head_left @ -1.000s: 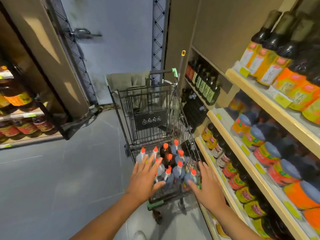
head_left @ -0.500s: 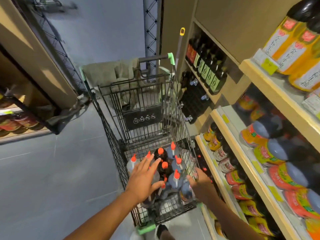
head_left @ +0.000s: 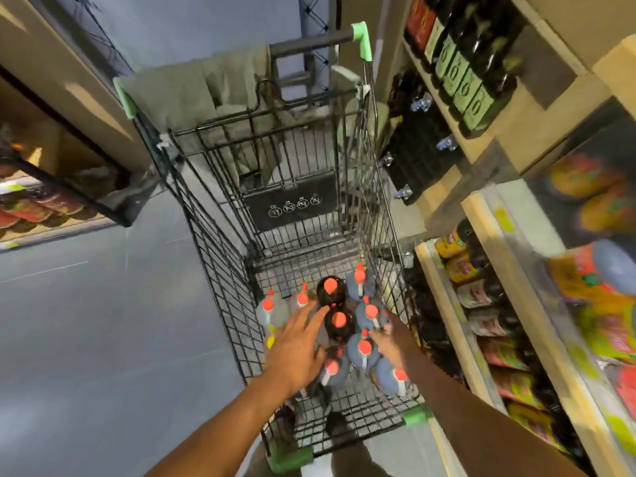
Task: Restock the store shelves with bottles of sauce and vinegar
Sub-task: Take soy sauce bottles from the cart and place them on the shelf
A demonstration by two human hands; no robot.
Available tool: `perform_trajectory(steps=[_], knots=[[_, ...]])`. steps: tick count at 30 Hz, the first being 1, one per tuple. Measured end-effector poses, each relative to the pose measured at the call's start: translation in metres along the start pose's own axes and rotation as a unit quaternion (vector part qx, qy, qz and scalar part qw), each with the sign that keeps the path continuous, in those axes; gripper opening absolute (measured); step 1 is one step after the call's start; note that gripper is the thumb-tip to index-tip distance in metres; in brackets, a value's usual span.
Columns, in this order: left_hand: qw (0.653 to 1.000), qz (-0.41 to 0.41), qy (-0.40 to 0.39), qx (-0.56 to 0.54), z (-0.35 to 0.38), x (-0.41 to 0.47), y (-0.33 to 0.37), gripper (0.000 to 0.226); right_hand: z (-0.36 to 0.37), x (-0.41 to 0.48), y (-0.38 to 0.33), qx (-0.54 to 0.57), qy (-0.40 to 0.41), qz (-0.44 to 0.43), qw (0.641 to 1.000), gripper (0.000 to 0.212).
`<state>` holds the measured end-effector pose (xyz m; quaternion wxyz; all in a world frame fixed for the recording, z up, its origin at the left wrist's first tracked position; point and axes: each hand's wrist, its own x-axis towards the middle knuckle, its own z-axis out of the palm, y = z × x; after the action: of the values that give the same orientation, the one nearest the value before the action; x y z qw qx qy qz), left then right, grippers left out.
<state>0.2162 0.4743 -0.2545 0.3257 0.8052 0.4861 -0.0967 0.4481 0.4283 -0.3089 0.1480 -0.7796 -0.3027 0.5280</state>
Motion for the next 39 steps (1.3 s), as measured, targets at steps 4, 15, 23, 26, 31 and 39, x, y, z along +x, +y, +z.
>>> perform_trajectory(steps=[4,15,23,26,31,39], knots=[[1.0,-0.004,0.008,-0.027,0.004,0.002,-0.002,0.08,0.012,0.022,-0.001,-0.028,0.012,0.002,1.0,0.05],[0.995,-0.002,-0.001,-0.095,0.005,-0.002,-0.011,0.084,0.025,0.046,-0.006,0.016,0.048,0.008,0.999,0.021],[0.991,-0.023,-0.025,-0.127,0.001,-0.001,-0.008,0.076,-0.009,0.005,-0.023,-0.023,0.067,-0.08,0.994,0.022],[0.984,-0.035,-0.023,-0.171,-0.003,0.001,-0.005,0.063,-0.029,-0.021,-0.04,-0.031,0.084,-0.131,0.987,0.017],[0.941,-0.106,0.017,-0.32,-0.02,0.005,0.012,0.033,-0.07,-0.061,-0.081,-0.091,0.124,-0.214,0.965,0.025],[0.792,-0.156,-0.014,-0.59,-0.073,0.014,0.055,0.059,-0.112,-0.092,-0.159,0.0,-0.033,-0.3,0.953,0.053]])
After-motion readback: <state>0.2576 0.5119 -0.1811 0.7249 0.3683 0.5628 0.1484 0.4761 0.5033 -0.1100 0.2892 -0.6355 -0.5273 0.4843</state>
